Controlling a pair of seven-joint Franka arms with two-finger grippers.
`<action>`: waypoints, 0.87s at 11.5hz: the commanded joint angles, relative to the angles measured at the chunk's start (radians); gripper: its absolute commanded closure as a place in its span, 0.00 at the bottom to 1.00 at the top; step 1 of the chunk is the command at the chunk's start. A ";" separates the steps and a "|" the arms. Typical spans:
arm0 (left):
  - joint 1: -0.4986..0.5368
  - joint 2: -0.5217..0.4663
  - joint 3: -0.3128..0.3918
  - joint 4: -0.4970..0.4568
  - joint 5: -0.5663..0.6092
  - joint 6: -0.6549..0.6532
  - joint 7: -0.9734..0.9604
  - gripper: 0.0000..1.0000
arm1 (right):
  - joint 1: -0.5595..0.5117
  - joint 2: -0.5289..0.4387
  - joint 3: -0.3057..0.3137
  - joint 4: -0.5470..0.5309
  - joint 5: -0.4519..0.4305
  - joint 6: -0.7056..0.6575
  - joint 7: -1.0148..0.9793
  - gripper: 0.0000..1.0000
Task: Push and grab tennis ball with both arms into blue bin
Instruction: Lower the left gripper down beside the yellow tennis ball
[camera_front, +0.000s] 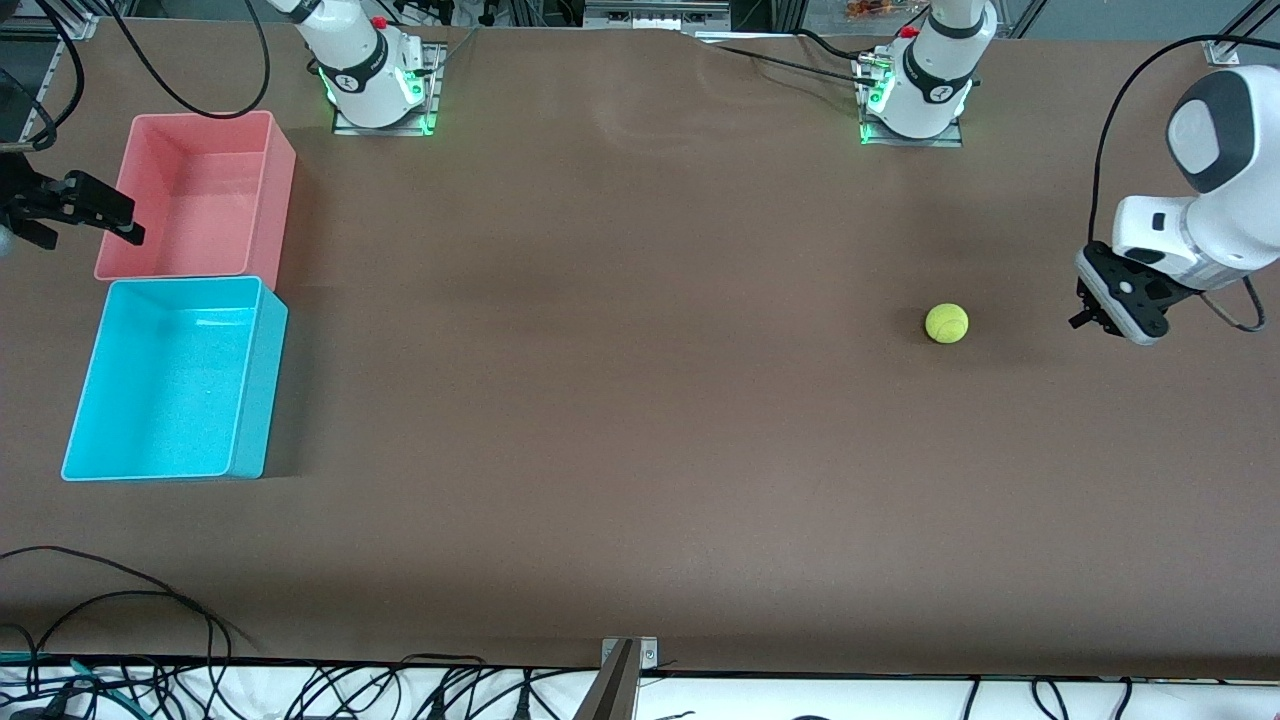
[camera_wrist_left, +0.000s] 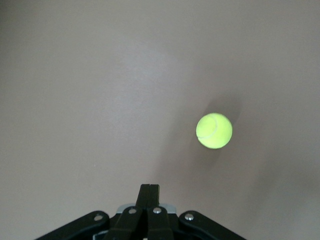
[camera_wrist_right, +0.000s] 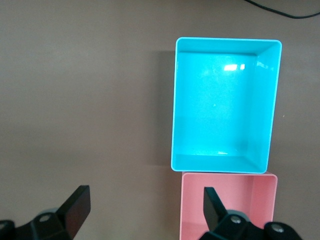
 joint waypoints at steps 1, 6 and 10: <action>0.025 -0.020 -0.027 -0.115 0.039 0.095 0.296 1.00 | 0.000 0.008 0.001 0.028 -0.008 -0.024 0.001 0.00; 0.037 0.000 -0.036 -0.261 0.098 0.268 0.354 1.00 | 0.000 0.010 0.001 0.028 -0.008 -0.024 0.000 0.00; 0.057 0.078 -0.036 -0.318 0.101 0.394 0.357 1.00 | 0.000 0.010 0.001 0.028 -0.008 -0.023 0.000 0.00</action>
